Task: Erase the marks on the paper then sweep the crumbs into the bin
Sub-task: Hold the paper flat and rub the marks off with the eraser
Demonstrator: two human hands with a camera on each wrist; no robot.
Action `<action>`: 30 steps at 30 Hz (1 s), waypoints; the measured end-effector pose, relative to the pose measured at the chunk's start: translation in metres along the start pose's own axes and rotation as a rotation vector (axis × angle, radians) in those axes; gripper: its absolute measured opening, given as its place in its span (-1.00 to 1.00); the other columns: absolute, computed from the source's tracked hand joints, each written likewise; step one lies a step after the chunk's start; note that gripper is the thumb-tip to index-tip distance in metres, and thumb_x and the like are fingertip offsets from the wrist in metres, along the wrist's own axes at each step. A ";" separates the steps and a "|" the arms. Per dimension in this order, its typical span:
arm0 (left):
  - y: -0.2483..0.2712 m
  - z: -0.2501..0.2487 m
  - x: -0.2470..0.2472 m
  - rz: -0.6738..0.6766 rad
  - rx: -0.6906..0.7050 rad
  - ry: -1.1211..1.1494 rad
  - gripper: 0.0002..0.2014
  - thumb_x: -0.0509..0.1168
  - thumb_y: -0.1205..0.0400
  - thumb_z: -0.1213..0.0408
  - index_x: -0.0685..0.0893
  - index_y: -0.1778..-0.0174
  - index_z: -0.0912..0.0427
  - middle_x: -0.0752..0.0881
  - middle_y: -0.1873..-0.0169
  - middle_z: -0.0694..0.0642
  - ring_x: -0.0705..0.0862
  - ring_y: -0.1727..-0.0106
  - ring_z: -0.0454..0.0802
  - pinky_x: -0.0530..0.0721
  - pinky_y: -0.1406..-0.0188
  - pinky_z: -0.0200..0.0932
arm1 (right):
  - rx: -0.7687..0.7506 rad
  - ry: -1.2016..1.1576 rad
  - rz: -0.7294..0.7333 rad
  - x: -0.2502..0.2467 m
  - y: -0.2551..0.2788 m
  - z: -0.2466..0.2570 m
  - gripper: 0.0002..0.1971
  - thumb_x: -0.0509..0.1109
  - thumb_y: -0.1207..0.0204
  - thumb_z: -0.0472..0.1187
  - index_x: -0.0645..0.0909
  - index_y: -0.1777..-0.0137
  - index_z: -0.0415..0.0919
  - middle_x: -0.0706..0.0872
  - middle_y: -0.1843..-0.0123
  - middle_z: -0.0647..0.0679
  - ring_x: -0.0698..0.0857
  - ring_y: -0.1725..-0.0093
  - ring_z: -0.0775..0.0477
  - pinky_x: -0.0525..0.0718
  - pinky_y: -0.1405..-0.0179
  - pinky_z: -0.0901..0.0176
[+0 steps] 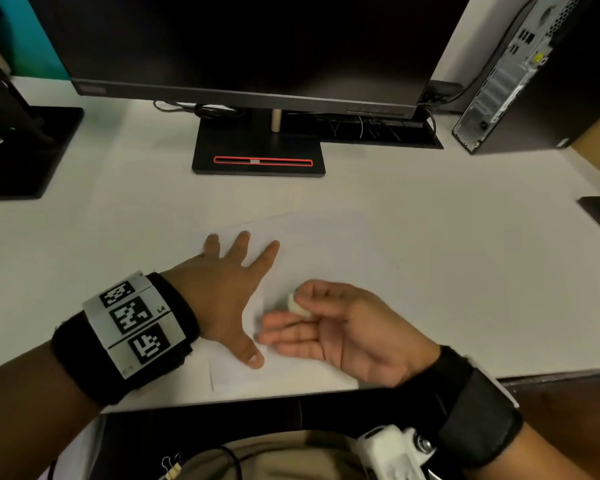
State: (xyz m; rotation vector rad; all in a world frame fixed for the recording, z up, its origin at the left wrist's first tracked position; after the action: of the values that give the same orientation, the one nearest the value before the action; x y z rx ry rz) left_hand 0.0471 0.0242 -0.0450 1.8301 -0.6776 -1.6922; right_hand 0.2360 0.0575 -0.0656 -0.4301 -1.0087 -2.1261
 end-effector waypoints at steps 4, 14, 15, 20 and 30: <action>0.002 0.002 0.003 0.000 0.016 0.015 0.56 0.56 -0.18 -0.47 -0.69 -0.56 -0.21 -0.54 -0.68 0.07 -0.46 -0.68 0.42 0.14 -0.68 0.34 | -0.108 -0.260 -0.224 -0.037 -0.020 0.032 -0.71 0.21 -0.74 -0.24 0.56 -0.30 -0.45 0.65 -0.39 -0.52 0.81 -0.18 -0.41 0.78 -0.23 -0.13; -0.001 -0.003 0.003 -0.007 0.116 0.023 0.61 0.62 -0.13 -0.41 -0.68 -0.57 -0.19 -0.58 -0.65 -0.09 -0.57 -0.65 0.25 0.17 -0.67 0.27 | -0.038 0.013 -0.100 0.003 -0.012 0.014 -0.86 0.24 -0.75 -0.31 0.55 0.06 -0.24 0.72 -0.26 -0.59 0.77 -0.24 -0.47 0.69 -0.39 -0.28; 0.000 -0.003 0.004 -0.008 0.121 0.023 0.61 0.62 -0.14 -0.41 -0.68 -0.58 -0.17 -0.59 -0.65 -0.09 -0.58 -0.64 0.23 0.18 -0.67 0.27 | 0.027 0.014 -0.089 -0.001 -0.016 0.013 -0.87 0.21 -0.77 -0.28 0.56 -0.03 -0.28 0.71 -0.28 -0.59 0.77 -0.26 -0.46 0.69 -0.40 -0.27; 0.004 -0.001 0.005 -0.022 0.111 0.031 0.62 0.61 -0.15 -0.43 -0.67 -0.59 -0.12 -0.62 -0.63 -0.02 -0.61 -0.64 0.11 0.21 -0.69 0.26 | -0.339 -0.378 -0.423 -0.059 -0.029 0.070 -0.77 0.16 -0.78 -0.23 0.59 -0.11 -0.36 0.74 -0.05 -0.40 0.77 -0.01 -0.25 0.77 -0.21 0.03; 0.008 0.000 0.005 -0.006 0.081 0.010 0.65 0.59 -0.11 -0.47 -0.70 -0.58 -0.05 -0.64 -0.62 0.06 -0.59 -0.65 0.08 0.29 -0.66 0.28 | -0.042 -0.078 -0.126 -0.011 -0.031 0.022 -0.91 0.25 -0.75 -0.28 0.54 -0.05 -0.29 0.69 -0.33 -0.57 0.79 -0.25 -0.42 0.74 -0.33 -0.20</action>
State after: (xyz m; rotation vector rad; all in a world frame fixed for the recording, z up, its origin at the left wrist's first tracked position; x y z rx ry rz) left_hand 0.0480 0.0154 -0.0432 1.8970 -0.7475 -1.6807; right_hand 0.2201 0.0929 -0.0739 -0.4845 -1.0611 -2.2620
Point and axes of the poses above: each hand's wrist, its own y-axis away from the middle knuckle, its own x-axis out of the palm, z = x × y, the point moved 2 cm from there along -y, towards the middle knuckle
